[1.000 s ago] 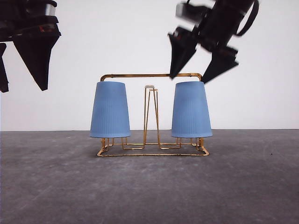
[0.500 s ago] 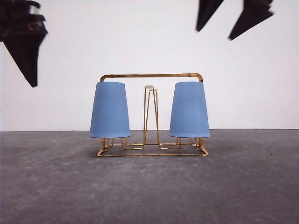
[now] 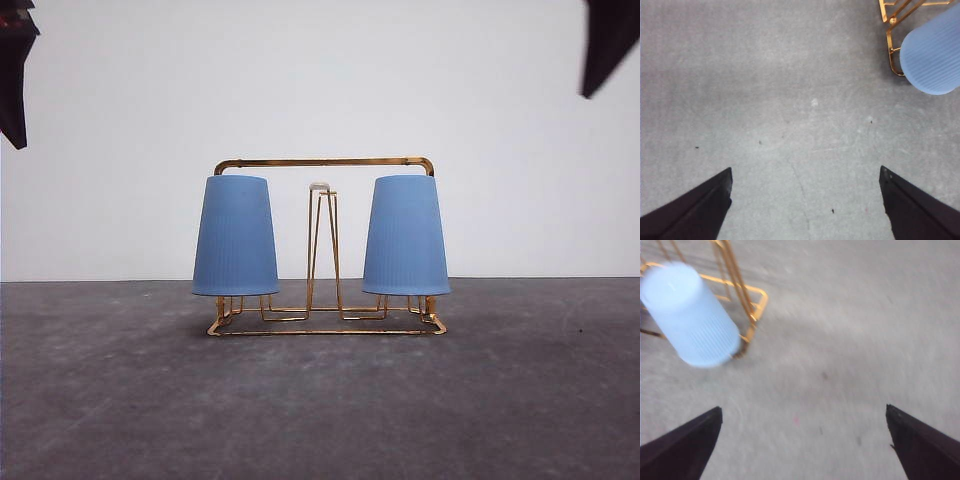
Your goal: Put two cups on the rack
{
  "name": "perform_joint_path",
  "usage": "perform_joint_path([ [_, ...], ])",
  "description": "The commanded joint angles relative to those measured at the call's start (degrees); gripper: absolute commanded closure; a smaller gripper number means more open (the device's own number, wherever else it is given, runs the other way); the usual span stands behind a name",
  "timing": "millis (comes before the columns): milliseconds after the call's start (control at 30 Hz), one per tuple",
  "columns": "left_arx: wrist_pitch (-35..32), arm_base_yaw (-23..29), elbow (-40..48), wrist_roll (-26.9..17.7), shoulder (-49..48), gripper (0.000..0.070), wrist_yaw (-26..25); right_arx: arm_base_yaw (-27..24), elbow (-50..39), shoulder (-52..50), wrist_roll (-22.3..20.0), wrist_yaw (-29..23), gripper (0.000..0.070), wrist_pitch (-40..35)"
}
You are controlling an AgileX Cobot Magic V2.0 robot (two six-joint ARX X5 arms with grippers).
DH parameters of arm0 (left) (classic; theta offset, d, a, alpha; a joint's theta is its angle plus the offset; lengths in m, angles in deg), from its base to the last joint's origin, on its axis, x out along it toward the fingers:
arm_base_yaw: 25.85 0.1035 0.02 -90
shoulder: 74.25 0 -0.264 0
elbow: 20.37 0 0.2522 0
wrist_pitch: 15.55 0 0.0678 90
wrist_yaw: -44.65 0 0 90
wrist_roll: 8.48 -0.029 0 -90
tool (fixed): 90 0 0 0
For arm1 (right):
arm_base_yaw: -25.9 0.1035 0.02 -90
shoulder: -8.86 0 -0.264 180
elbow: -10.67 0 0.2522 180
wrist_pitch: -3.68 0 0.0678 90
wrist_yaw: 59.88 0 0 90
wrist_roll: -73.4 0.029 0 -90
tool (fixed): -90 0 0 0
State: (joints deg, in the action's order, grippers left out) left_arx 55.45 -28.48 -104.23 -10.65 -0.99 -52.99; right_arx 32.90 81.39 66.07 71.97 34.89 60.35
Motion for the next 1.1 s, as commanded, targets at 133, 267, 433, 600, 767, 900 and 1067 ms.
perform_joint_path([
  [133, -0.31, 0.04, -0.9, -1.03, 0.49, 0.0431, -0.15, -1.4, -4.59, -6.04, 2.59, -1.05, 0.0592, -0.68],
  [267, -0.68, 0.04, -0.9, -1.62, 0.49, 0.07, -0.13, -1.57, -4.78, -7.22, 2.96, -1.22, 0.0685, -0.44],
  [433, -1.59, 0.05, -0.9, -1.49, 0.49, 0.07, -0.09, -1.57, -4.78, -7.03, 3.2, -1.87, 0.0685, -0.57],
  [600, -2.0, 0.05, -0.9, -1.25, 0.49, 0.07, -0.09, -1.57, -4.78, -7.14, 3.65, -1.84, 0.0685, -0.73],
  [767, -2.01, 0.04, -0.9, -1.25, 0.49, 0.07, -0.09, -1.57, -4.78, -7.14, 3.63, -1.85, 0.0685, -0.86],
  [900, -2.01, 0.05, -0.9, -1.25, 0.44, 0.07, -0.08, -1.57, -4.78, -7.14, 3.63, -1.85, 0.0685, -0.86],
  [1067, -2.01, 0.31, -0.5, -1.25, -1.69, 0.07, 0.26, -1.57, -4.78, -7.14, 3.63, -1.85, 0.0685, -0.86],
])
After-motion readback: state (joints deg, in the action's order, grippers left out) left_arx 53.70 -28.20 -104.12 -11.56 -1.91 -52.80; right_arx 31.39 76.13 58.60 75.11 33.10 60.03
